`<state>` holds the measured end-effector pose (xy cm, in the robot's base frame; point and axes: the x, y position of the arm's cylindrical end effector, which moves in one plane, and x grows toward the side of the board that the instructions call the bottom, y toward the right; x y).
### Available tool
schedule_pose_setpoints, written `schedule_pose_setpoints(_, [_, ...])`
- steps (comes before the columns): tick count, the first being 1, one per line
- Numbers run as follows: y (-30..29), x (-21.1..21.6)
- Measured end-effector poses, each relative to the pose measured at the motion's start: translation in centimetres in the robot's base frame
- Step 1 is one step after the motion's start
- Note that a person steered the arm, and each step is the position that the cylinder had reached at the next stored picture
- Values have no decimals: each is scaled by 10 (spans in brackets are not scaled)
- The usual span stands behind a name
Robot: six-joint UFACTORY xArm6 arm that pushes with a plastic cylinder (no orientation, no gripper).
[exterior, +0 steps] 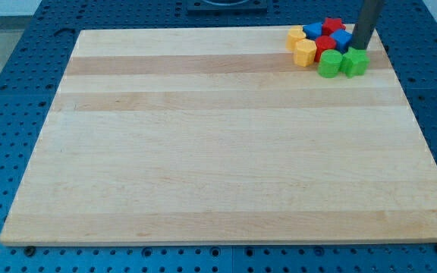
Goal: Move the green circle and green star towards center
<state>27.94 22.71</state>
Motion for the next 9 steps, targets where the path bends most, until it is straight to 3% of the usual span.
schedule_pose_setpoints(2, [35,-12])
schedule_pose_setpoints(4, [36,8])
schedule_pose_setpoints(5, [11,25])
schedule_pose_setpoints(9, [-231,49])
